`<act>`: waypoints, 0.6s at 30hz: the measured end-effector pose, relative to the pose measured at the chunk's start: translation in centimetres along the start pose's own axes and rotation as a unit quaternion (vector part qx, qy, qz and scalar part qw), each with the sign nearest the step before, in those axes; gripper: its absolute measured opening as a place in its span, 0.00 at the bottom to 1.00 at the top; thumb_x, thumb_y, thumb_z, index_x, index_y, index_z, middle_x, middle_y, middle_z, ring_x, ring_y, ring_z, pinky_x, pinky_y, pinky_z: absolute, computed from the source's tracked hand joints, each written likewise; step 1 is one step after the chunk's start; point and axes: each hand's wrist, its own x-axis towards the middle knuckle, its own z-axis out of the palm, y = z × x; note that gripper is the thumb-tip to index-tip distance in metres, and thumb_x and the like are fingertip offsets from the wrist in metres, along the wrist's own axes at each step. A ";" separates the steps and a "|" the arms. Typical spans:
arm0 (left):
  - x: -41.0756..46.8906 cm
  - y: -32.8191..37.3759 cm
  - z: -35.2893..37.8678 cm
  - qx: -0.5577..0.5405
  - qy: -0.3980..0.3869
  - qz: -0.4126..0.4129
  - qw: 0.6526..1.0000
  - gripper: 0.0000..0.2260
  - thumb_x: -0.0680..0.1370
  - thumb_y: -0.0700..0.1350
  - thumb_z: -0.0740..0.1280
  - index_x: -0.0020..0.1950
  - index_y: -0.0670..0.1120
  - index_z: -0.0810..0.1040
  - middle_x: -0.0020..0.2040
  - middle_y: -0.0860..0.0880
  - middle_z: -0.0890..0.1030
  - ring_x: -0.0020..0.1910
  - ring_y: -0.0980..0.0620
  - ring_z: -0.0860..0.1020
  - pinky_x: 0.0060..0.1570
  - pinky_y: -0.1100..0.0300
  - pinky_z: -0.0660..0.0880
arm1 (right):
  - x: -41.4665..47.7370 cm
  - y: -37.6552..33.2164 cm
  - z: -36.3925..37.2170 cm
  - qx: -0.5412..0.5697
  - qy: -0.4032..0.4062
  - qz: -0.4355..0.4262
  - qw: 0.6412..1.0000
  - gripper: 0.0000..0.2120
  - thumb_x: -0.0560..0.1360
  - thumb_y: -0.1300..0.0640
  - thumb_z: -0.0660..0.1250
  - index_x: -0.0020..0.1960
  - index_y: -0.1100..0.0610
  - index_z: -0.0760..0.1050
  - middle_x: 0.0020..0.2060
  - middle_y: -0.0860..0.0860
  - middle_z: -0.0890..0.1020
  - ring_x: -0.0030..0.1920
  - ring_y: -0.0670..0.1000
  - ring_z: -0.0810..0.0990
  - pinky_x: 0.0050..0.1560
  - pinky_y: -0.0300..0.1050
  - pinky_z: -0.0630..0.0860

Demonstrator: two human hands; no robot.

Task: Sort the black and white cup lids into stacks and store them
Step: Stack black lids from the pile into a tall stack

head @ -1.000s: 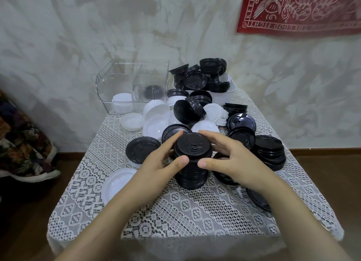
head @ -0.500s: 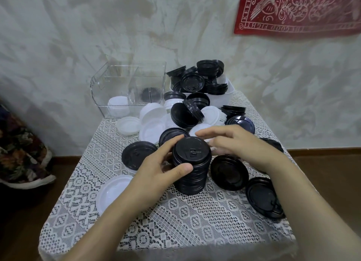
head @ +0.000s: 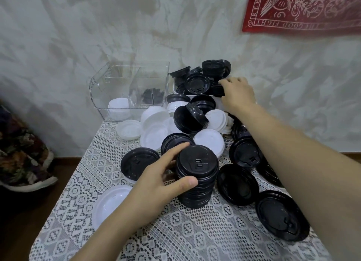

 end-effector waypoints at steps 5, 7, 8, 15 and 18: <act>0.0 0.0 -0.1 0.003 -0.004 0.002 1.000 0.32 0.73 0.57 0.75 0.76 0.62 0.69 0.68 0.61 0.79 0.70 0.58 0.75 0.70 0.51 0.71 | -0.1 0.3 0.5 0.016 0.023 0.010 1.000 0.15 0.79 0.54 0.65 0.61 0.60 0.80 0.54 0.64 0.80 0.59 0.67 0.75 0.55 0.58 0.73; 0.0 0.0 -0.1 0.005 -0.006 0.001 1.000 0.32 0.74 0.56 0.75 0.76 0.62 0.69 0.68 0.61 0.79 0.70 0.58 0.75 0.70 0.52 0.71 | -0.5 0.2 0.1 0.031 0.064 0.009 0.997 0.12 0.77 0.58 0.65 0.58 0.61 0.80 0.53 0.64 0.80 0.57 0.68 0.76 0.49 0.56 0.73; 0.0 0.0 -0.1 0.005 -0.007 0.000 1.000 0.32 0.74 0.57 0.75 0.76 0.62 0.69 0.69 0.61 0.79 0.70 0.58 0.75 0.70 0.52 0.72 | -0.9 0.1 -0.2 0.049 0.083 0.010 0.995 0.11 0.77 0.58 0.65 0.56 0.61 0.80 0.51 0.62 0.80 0.55 0.67 0.77 0.45 0.54 0.72; -0.3 0.4 0.0 0.001 -0.012 -0.001 1.000 0.31 0.77 0.55 0.74 0.78 0.61 0.66 0.69 0.64 0.78 0.71 0.62 0.74 0.69 0.56 0.71 | -9.7 -2.7 -5.0 0.511 0.026 0.043 0.858 0.09 0.76 0.55 0.70 0.55 0.48 0.75 0.48 0.53 0.85 0.48 0.55 0.86 0.47 0.54 0.84; -0.6 0.7 0.0 -0.001 -0.015 0.001 1.000 0.32 0.78 0.55 0.72 0.80 0.61 0.64 0.70 0.65 0.77 0.72 0.63 0.72 0.71 0.57 0.70 | -14.1 -3.6 -6.4 0.630 -0.107 0.045 0.768 0.09 0.80 0.60 0.68 0.60 0.52 0.79 0.50 0.53 0.85 0.47 0.52 0.86 0.44 0.50 0.85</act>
